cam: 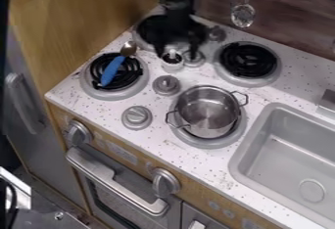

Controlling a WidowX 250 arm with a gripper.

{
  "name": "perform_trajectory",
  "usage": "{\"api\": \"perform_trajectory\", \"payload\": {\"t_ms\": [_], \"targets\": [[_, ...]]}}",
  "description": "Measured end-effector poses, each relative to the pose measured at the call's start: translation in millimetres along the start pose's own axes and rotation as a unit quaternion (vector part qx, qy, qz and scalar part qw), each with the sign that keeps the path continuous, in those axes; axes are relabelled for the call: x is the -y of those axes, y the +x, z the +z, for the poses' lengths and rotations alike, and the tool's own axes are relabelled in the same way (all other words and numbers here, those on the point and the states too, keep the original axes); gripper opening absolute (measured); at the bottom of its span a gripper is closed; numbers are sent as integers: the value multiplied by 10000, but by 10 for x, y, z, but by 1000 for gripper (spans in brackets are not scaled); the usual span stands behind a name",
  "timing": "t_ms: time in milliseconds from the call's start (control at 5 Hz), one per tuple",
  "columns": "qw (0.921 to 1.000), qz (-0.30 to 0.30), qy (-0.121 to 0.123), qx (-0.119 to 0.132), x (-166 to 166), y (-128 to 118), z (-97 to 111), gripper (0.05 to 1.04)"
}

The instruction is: Move the blue spoon to the top right burner

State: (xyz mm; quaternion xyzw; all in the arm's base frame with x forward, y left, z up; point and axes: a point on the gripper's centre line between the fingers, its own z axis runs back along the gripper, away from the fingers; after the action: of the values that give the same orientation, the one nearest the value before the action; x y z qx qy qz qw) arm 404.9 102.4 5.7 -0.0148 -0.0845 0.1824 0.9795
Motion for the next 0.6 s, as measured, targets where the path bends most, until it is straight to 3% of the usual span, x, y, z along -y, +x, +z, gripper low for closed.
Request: {"api": "perform_trajectory", "payload": {"t_ms": [400,600], "targets": [[9985,386,321,220,-723,370,-73,999],[9965,541,630,0,-1000,271,-179,999]]}}
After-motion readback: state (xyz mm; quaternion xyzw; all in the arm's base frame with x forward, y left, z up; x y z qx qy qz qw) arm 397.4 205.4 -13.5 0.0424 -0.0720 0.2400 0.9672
